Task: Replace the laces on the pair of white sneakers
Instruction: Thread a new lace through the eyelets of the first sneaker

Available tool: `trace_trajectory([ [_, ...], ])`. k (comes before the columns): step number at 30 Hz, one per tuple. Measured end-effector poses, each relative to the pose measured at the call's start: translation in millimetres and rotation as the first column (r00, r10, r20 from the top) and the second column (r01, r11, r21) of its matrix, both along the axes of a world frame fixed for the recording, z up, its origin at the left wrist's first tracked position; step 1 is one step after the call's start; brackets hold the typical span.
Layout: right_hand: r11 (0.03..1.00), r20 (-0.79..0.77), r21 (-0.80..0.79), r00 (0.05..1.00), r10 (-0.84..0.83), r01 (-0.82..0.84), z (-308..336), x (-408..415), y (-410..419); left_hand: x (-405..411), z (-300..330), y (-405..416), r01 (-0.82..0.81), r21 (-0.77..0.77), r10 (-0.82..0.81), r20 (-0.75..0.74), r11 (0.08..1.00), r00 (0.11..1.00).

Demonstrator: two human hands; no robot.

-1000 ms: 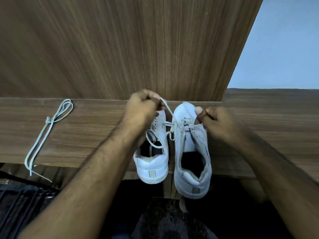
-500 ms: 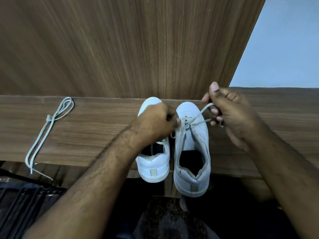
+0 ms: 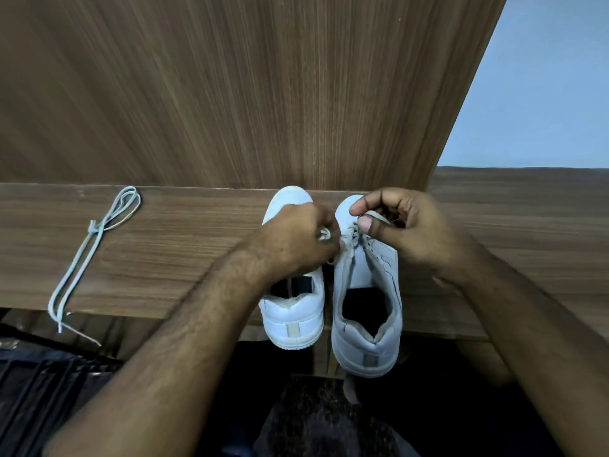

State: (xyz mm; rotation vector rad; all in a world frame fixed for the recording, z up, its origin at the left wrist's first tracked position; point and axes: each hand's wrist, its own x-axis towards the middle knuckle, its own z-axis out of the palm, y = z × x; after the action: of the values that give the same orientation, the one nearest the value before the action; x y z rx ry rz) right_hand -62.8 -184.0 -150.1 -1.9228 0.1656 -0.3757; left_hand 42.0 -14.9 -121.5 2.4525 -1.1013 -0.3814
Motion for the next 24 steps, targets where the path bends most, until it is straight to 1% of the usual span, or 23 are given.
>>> trace_trajectory([
  [1,0.999,-0.002,-0.037,1.0,-0.012,0.012,0,0,0,0,-3,0,0.021,0.067,-0.021,-0.001,0.998,1.0],
  [2,0.998,-0.005,-0.068,1.0,-0.016,0.015,0,0,2,1,-3,0,0.01,0.084,-0.011,0.007,0.996,1.0],
  [4,0.993,-0.033,-0.119,0.999,-0.006,0.002,2,-1,4,4,0,-1,-0.03,0.032,0.029,0.037,0.999,0.999],
  [5,0.989,-0.061,-0.147,0.998,-0.001,-0.008,2,-1,6,4,2,-1,-0.055,-0.011,0.056,0.025,0.998,0.998],
  [6,0.981,-0.09,-0.191,0.996,-0.003,-0.014,1,-1,6,4,4,-1,-0.093,-0.077,0.09,-0.042,0.993,0.995],
  [7,0.966,-0.115,-0.258,0.993,-0.012,-0.018,-1,0,6,3,6,-1,-0.152,-0.173,0.124,-0.16,0.973,0.979],
  [8,0.944,-0.135,-0.329,0.991,-0.026,-0.02,-2,0,5,0,10,-2,-0.242,-0.291,0.148,-0.309,0.925,0.939],
  [9,0.923,-0.152,-0.385,0.988,-0.04,-0.022,-3,0,5,-1,13,-3,-0.362,-0.399,0.141,-0.485,0.843,0.863],
  [10,0.909,-0.167,-0.415,0.985,-0.045,-0.029,-3,0,6,-3,17,-4,-0.488,-0.468,0.078,-0.658,0.737,0.749],
  [11,0.907,-0.181,-0.42,0.983,-0.038,-0.043,-1,-1,7,-4,21,-4,-0.59,-0.485,-0.014,-0.78,0.645,0.626],
  [12,0.909,-0.196,-0.411,0.98,-0.021,-0.063,-1,-2,8,-4,23,-3,-0.651,-0.476,-0.073,-0.836,0.592,0.544],
  [13,0.91,-0.212,-0.405,0.977,0.0,-0.088,-1,-2,9,-2,21,-3,-0.661,-0.468,-0.061,-0.839,0.586,0.541],
  [14,0.905,-0.236,-0.411,0.972,0.015,-0.114,0,-3,11,1,18,-2,-0.61,-0.47,0.032,-0.775,0.638,0.631],
  [15,0.896,-0.263,-0.423,0.965,0.019,-0.133,0,-3,12,4,13,-1,-0.513,-0.452,0.147,-0.629,0.73,0.763],
  [16,0.889,-0.292,-0.435,0.956,0.012,-0.144,0,-4,13,7,8,0,-0.409,-0.401,0.22,-0.439,0.82,0.871],
  [17,0.885,-0.321,-0.441,0.947,0.0,-0.15,0,-3,14,8,4,-1,-0.326,-0.336,0.24,-0.275,0.884,0.931],
  [18,0.882,-0.35,-0.446,0.937,-0.014,-0.153,1,-3,16,7,2,-1,-0.265,-0.268,0.218,-0.19,0.926,0.957],
  [20,0.877,-0.382,-0.454,0.923,-0.035,-0.155,2,-3,17,5,-2,-1,-0.171,-0.11,0.157,-0.126,0.979,0.979],
  [21,0.874,-0.39,-0.46,0.92,-0.04,-0.157,2,-3,18,3,-2,0,-0.146,-0.028,0.142,-0.103,0.989,0.984],
  [22,0.868,-0.406,-0.47,0.913,-0.047,-0.164,3,-4,18,3,-2,0,-0.134,0.022,0.135,-0.104,0.991,0.985],
  [24,0.844,-0.425,-0.509,0.902,-0.079,-0.166,4,-4,19,3,-2,3,-0.127,0.062,0.135,-0.133,0.99,0.982],
])
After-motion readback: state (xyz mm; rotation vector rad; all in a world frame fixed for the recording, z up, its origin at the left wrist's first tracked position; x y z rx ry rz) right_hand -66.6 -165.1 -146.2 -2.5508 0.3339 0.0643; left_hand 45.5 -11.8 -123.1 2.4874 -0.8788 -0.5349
